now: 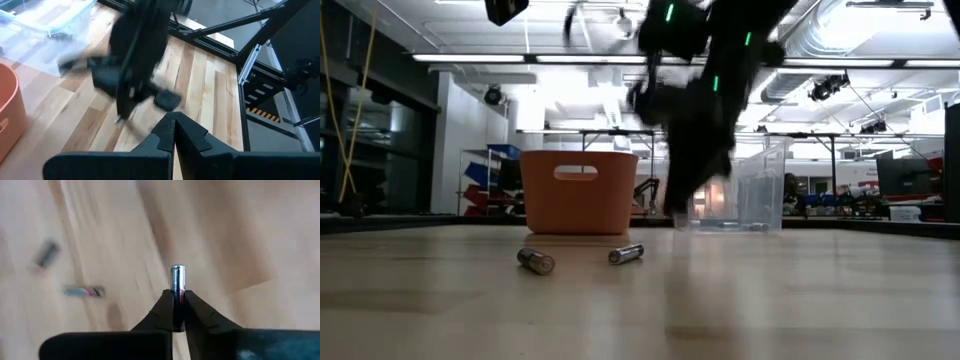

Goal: Sort batteries
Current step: Put the silver battery into the transparent bin, then put the brown battery into the orange bin

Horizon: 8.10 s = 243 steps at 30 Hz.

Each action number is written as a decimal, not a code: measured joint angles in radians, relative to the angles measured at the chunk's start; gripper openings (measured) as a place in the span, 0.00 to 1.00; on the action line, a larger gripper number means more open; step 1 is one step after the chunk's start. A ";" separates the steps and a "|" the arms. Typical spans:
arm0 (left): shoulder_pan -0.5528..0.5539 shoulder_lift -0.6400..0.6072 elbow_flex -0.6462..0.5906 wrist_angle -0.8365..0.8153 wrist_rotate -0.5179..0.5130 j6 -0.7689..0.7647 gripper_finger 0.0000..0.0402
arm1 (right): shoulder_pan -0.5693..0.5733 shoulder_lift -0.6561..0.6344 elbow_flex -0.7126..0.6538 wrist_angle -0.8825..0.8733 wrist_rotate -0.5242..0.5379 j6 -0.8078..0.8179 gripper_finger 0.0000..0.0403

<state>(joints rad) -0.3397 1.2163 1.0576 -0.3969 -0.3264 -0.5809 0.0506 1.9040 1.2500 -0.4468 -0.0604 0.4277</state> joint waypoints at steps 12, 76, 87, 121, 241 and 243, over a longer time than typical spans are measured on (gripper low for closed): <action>0.000 0.000 0.000 -0.002 -0.001 0.022 0.00 | -0.117 -0.397 0.006 -0.230 0.527 0.019 0.03; -0.153 0.135 0.001 -0.043 0.017 -0.283 0.00 | 0.187 0.155 0.007 0.262 -0.102 -0.975 0.37; -0.153 0.135 0.001 -0.037 0.002 -0.280 0.00 | 0.179 0.161 0.012 0.184 -0.115 -0.732 0.20; -0.027 0.135 0.000 0.015 0.139 -0.009 0.00 | -0.002 -0.604 -0.751 -0.235 0.114 0.648 0.39; 0.243 0.170 0.035 0.003 0.045 0.855 0.03 | -0.016 -0.975 -0.224 0.294 0.437 0.065 0.52; 0.322 0.137 0.006 -0.007 0.018 0.870 0.03 | -0.017 -0.972 -0.224 0.278 0.467 0.062 0.52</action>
<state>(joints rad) -0.0177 1.3535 1.0632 -0.4040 -0.3087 0.2893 0.0335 0.9322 1.0258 -0.1692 0.4071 0.4892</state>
